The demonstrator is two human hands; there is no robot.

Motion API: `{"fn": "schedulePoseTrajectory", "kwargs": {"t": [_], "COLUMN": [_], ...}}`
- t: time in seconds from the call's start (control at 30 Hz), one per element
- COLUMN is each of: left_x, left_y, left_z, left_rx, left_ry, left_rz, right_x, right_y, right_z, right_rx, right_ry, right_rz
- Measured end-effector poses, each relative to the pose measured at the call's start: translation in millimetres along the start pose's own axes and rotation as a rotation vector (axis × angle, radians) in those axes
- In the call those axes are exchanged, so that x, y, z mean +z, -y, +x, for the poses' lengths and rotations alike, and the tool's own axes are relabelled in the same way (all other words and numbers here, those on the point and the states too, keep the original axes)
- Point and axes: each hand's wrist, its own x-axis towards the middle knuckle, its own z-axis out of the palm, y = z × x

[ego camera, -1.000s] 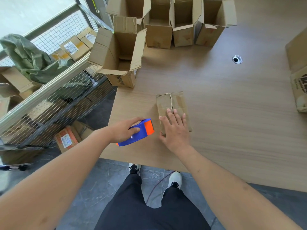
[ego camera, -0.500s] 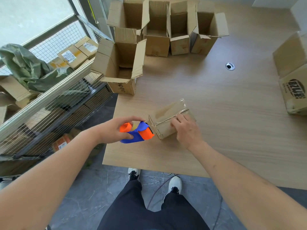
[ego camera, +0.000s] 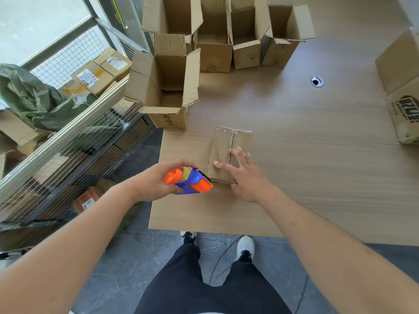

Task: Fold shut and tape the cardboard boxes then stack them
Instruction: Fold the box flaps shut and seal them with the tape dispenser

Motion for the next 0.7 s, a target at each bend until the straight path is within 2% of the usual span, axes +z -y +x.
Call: {"fn": "schedulePoseTrajectory", "kwargs": {"t": [0.07, 0.2, 0.27, 0.33, 0.4, 0.53, 0.7], "left_x": [3.1, 6.4, 7.1, 6.8, 6.4, 7.8, 8.8], "left_y": [-0.5, -3.1, -5.5, -8.4, -11.9, -18.8, -29.0], "left_z": [0.6, 0.6, 0.9, 1.2, 0.9, -0.5, -3.1], "left_rx": [0.003, -0.007, -0.004, -0.009, -0.015, -0.007, 0.001], "left_ry": [0.012, 0.027, 0.024, 0.029, 0.036, 0.058, 0.076], "left_rz": [0.005, 0.004, -0.009, -0.021, -0.024, -0.017, 0.016], "right_x": [-8.7, -19.8, -25.1, -28.5, -28.8, -24.0, -18.8], "right_y": [2.2, 19.6, 27.9, 33.2, 35.4, 37.2, 37.9], "right_z": [-0.8, -4.2, -5.1, -7.1, -7.9, -7.9, -15.2], "right_rx": [-0.011, -0.027, -0.024, -0.026, -0.017, 0.028, 0.064], "right_ry": [0.016, -0.207, -0.095, 0.069, 0.074, -0.069, -0.170], "right_rz": [0.052, 0.379, 0.747, 0.959, 0.974, 0.973, 1.004]}}
